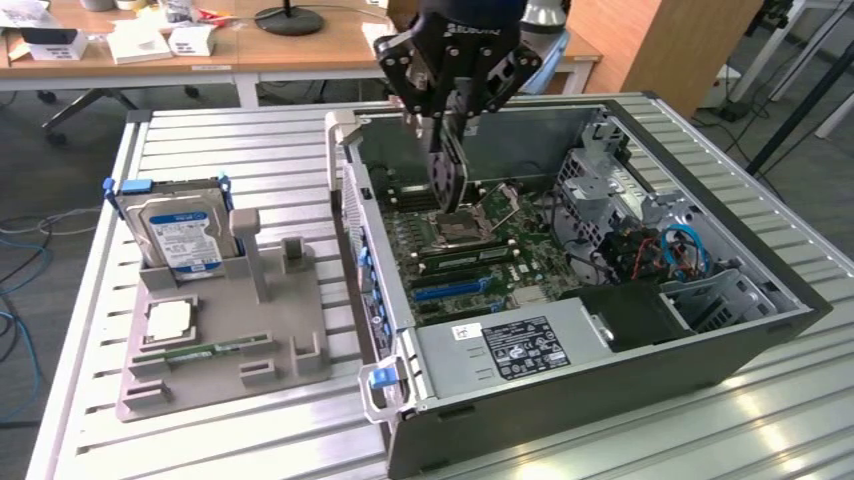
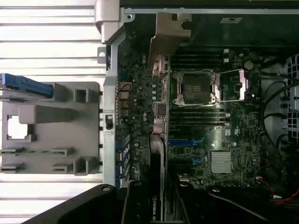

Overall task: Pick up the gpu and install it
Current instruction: 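Pick up the gpu and move the gpu toward the slot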

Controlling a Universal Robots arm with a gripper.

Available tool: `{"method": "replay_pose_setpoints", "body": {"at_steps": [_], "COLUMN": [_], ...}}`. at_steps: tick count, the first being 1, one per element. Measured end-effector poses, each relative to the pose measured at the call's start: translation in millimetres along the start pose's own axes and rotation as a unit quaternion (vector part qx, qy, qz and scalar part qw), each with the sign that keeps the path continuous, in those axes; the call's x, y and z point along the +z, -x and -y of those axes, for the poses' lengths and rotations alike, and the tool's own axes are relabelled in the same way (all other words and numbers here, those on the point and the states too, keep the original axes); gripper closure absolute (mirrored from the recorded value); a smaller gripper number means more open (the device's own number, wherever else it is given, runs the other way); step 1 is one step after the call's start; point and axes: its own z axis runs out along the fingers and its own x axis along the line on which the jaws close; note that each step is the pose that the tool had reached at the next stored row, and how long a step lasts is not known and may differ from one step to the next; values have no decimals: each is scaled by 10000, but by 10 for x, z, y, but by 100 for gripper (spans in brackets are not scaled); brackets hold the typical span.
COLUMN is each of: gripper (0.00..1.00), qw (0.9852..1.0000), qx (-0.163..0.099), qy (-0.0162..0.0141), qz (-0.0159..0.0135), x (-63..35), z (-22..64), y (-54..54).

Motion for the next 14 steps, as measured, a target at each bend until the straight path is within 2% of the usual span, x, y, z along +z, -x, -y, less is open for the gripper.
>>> {"method": "replay_pose_setpoints", "body": {"at_steps": [10,14], "gripper": [74,74], "qw": [10000,10000], "qx": [0,-3], "qy": [45,57], "qz": [-9,-10], "x": [-6,-7], "z": [-11,-14], "y": [452,580]}}
